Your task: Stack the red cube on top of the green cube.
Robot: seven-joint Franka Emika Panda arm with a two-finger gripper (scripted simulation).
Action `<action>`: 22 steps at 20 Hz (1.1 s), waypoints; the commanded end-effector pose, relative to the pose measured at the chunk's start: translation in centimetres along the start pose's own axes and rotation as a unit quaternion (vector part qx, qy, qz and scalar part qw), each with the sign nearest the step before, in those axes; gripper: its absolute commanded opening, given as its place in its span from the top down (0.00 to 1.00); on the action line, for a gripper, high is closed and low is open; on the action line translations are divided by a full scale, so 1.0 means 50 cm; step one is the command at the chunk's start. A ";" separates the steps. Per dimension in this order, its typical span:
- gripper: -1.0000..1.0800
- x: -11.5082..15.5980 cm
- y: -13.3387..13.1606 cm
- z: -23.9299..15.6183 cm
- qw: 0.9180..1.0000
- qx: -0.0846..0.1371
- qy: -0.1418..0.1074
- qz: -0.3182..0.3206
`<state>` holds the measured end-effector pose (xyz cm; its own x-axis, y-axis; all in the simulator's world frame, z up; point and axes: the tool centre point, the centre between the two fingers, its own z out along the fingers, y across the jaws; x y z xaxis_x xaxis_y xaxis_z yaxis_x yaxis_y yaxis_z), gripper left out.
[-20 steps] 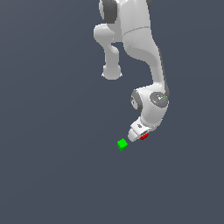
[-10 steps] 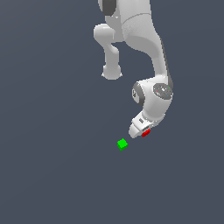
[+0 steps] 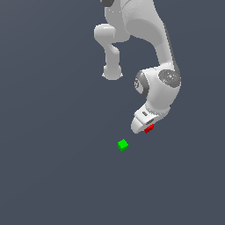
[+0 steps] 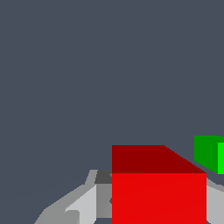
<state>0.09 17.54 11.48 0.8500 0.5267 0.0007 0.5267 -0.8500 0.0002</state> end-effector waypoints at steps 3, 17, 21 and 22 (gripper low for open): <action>1.00 0.001 0.000 -0.007 1.000 0.000 0.000 0.000; 1.00 -0.020 0.157 0.060 1.000 0.000 0.000 0.000; 1.00 -0.025 0.220 0.087 1.000 0.000 0.000 0.000; 1.00 -0.026 0.231 0.091 1.000 0.000 0.000 0.000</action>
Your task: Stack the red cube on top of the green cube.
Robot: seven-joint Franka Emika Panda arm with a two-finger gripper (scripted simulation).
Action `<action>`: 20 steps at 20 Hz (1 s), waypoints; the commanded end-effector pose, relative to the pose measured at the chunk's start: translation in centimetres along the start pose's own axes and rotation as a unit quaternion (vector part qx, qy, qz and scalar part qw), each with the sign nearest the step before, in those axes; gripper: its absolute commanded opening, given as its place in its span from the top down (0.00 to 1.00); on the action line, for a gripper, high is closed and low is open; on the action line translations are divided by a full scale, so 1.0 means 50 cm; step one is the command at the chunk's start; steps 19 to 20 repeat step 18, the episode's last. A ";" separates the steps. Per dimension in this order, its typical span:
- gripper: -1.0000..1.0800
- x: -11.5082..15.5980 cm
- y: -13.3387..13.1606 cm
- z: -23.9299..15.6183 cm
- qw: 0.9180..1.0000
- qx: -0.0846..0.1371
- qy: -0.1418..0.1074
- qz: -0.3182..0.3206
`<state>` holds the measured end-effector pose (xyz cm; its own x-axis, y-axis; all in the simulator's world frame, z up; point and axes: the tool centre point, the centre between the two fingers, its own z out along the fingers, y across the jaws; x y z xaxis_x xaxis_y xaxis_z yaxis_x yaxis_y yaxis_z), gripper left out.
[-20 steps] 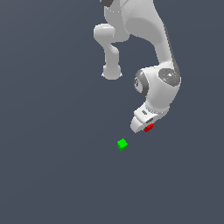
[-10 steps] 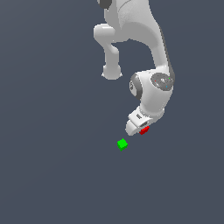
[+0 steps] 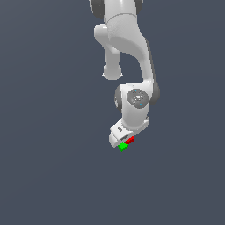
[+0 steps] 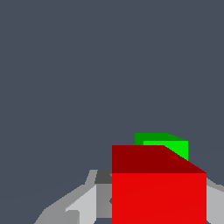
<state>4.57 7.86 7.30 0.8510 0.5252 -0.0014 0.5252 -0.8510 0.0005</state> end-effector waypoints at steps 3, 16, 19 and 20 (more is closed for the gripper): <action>1.00 -0.001 0.044 0.018 1.000 0.000 0.001 -0.001; 0.04 -0.001 0.057 0.023 1.000 0.000 0.001 -0.001; 0.04 -0.001 0.057 0.023 1.000 0.000 0.001 -0.001; 0.04 -0.001 0.057 0.023 1.000 0.000 0.001 -0.001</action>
